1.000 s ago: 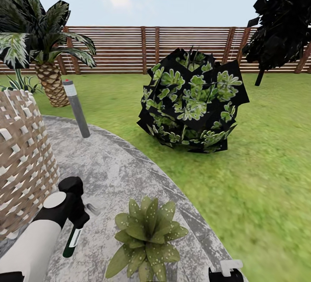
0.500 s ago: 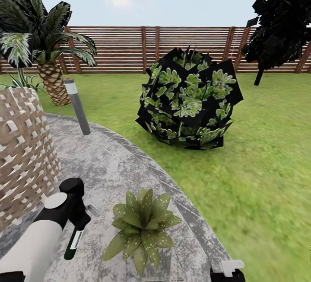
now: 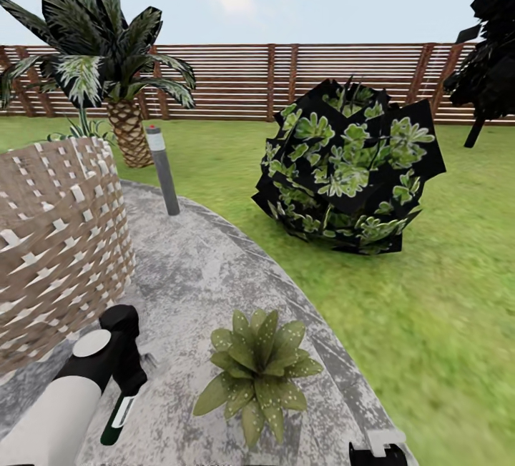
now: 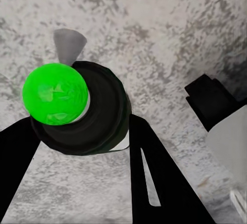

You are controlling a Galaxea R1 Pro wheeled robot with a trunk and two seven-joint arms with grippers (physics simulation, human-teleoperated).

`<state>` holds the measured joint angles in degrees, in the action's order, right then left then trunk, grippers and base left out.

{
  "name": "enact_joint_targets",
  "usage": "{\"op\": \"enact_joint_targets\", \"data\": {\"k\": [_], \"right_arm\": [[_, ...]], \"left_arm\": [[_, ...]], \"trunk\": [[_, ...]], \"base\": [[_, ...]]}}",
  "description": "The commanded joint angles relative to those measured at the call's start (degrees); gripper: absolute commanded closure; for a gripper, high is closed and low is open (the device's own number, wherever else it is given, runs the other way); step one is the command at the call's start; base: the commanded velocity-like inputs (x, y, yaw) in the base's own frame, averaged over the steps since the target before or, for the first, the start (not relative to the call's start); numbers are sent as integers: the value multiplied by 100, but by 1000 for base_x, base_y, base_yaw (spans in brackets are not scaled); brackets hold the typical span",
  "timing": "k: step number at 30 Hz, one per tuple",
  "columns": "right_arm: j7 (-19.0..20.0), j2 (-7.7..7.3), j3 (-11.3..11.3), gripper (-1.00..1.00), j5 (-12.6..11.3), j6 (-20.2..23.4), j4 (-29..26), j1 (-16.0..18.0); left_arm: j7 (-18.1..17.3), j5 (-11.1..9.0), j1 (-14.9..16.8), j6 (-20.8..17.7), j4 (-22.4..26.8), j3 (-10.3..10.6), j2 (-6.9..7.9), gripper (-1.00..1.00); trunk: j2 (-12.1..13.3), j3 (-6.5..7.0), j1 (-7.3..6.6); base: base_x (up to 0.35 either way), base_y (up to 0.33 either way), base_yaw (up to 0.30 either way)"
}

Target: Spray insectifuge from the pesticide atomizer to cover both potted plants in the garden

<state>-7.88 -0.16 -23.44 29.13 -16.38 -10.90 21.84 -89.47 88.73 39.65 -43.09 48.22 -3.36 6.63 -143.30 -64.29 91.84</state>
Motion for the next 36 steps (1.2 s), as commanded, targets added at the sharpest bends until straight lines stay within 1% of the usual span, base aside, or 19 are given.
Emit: {"op": "enact_joint_targets", "data": {"k": [1,4,5,7,9,11,21,24,28,30,31,33,35,36], "right_arm": [[-20,0,-36,-100,59,-23,9,5],[-24,-14,-42,-100,58,-24,2,5],[-26,-52,-44,-100,55,-22,1,5],[-12,-187,-46,-100,38,-11,1,5],[-6,-245,-42,-100,26,-7,0,5],[-4,-265,-39,-100,24,-8,2,5],[-20,-261,-34,-100,41,-15,18,5],[-20,-251,-30,-100,36,-14,18,5],[-21,-242,-29,-100,32,-14,18,5],[-21,-239,-29,-100,32,-14,18,5],[-21,-239,-29,-100,32,-14,19,5],[-21,-239,-29,-100,32,-13,18,5],[-21,-239,-29,-100,32,-14,18,5],[-21,-239,-29,-100,32,-12,18,5]], "left_arm": [[-53,52,1,-55,7,-10,-3,100],[-53,62,-5,-44,11,-7,1,100],[-53,63,-6,-43,11,-7,3,100],[-53,65,-9,-46,12,-7,4,100],[-53,65,-9,-49,17,-7,-1,100],[-53,65,-10,-56,19,-7,-3,100],[-53,70,-10,-99,21,1,-13,100],[-53,73,-10,-114,21,50,-31,100],[-53,125,-15,-120,19,159,-115,100],[-53,162,-85,-114,15,256,-124,100],[-53,165,-126,-113,14,270,-121,100],[-53,152,-205,-112,13,276,-120,100],[-30,115,-422,-106,15,261,-110,100],[-20,104,-470,-105,20,253,-100,100]], "trunk": [[-2,-5,-1],[-2,-5,-1],[-2,-5,-1],[-2,-6,-1],[-2,-9,-1],[-2,-10,-1],[-2,-10,-1],[-2,-10,-1],[-2,-10,-1],[-2,-10,-1],[-2,-10,-1],[-2,-10,-1],[-2,-10,-1],[-2,-10,-1]], "base": [[0,0,276],[0,0,276],[0,0,276],[0,-72,254],[0,-201,162],[0,-249,59],[-21,-267,6],[-206,-213,0],[-72,-90,21],[-10,-12,188],[-3,-4,250],[-2,-2,263],[0,-1,149],[0,0,45]]}}
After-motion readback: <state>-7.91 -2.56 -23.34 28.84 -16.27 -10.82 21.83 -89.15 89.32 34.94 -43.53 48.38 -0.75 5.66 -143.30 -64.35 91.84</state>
